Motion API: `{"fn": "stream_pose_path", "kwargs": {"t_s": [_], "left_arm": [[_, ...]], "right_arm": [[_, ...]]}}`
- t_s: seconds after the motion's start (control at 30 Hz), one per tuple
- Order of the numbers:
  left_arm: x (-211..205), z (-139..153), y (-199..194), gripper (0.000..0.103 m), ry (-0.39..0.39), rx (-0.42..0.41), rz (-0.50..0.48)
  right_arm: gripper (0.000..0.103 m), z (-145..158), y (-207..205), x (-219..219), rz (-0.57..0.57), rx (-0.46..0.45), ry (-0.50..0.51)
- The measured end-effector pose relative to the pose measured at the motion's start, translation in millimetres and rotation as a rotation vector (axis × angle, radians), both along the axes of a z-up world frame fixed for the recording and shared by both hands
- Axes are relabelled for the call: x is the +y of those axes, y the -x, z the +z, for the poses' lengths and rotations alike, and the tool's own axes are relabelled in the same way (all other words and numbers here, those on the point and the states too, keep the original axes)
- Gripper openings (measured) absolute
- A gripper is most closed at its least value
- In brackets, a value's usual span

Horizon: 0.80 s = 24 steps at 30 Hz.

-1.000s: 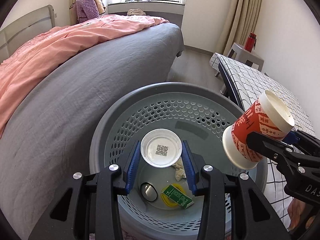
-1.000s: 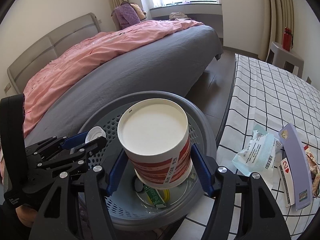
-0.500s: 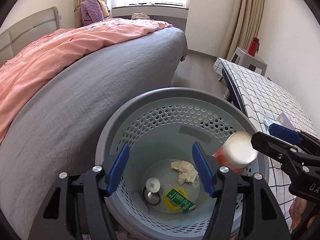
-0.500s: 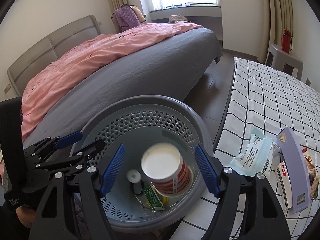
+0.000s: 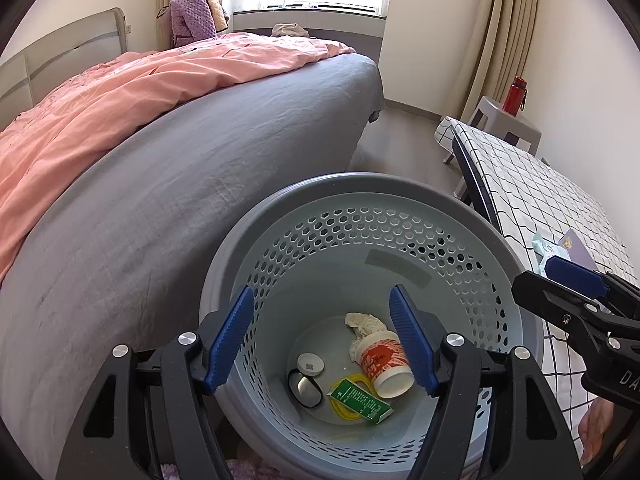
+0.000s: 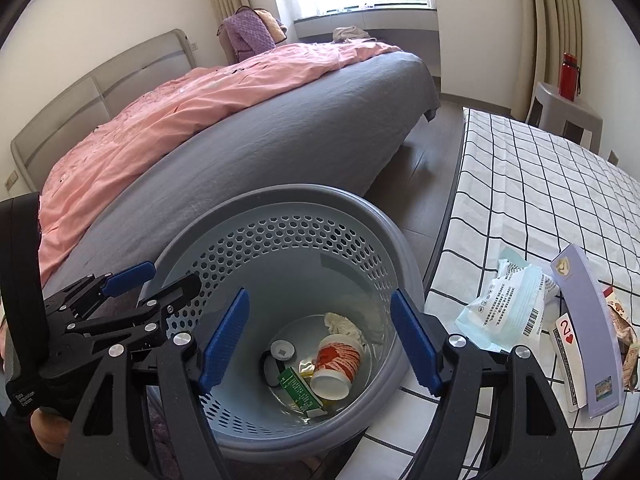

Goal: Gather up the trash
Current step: 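Withdraw both open grippers from the basket back toward the bed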

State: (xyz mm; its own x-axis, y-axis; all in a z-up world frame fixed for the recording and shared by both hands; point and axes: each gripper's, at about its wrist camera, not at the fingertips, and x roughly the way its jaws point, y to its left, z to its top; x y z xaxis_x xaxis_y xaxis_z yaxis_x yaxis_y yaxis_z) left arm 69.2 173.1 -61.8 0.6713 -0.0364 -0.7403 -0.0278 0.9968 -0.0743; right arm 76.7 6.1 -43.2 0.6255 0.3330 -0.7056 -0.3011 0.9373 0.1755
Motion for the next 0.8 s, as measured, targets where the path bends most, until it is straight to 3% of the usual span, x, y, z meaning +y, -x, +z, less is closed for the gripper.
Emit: {"fn": "stream_pose_path", "kwargs": {"t_s": [0.8], "left_arm": [[0, -2, 5, 0.07, -0.012, -0.002, 0.009]], "right_arm": [[0.073, -2, 13, -12, -0.027, 0.019, -0.012]]}}
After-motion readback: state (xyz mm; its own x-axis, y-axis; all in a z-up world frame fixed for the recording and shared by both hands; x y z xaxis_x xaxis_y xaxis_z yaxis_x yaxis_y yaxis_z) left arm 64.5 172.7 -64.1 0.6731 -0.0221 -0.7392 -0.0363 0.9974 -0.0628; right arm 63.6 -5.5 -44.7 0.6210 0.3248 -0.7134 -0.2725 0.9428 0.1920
